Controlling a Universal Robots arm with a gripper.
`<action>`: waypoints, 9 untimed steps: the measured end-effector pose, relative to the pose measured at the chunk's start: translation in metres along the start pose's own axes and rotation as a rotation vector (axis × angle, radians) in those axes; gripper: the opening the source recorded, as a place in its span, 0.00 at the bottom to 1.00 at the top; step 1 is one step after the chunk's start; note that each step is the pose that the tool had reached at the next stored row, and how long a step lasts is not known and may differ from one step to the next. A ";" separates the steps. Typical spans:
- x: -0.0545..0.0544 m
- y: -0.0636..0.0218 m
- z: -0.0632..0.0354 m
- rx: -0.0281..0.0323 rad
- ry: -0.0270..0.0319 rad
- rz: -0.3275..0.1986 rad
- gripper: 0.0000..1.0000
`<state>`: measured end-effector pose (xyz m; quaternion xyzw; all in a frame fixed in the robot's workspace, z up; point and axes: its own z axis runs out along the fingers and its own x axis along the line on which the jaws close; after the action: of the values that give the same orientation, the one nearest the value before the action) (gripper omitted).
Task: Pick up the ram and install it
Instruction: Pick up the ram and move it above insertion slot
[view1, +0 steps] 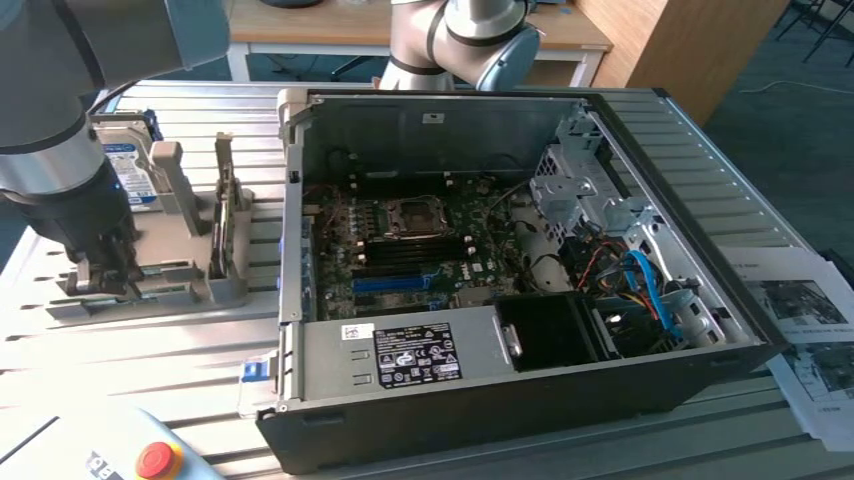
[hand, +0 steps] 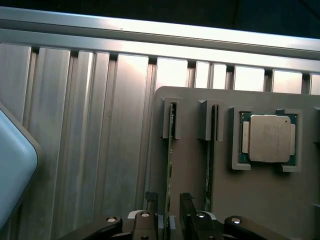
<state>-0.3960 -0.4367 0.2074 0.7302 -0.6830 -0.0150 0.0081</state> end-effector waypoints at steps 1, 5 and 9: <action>0.000 0.0000 0.0006 0.0000 -0.0001 0.000 0.31; 0.000 -0.0001 0.0027 -0.0001 0.0000 0.000 0.31; 0.000 -0.0001 0.0028 -0.0001 0.0000 0.000 0.31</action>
<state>-0.3960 -0.4366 0.2046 0.7302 -0.6830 -0.0150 0.0082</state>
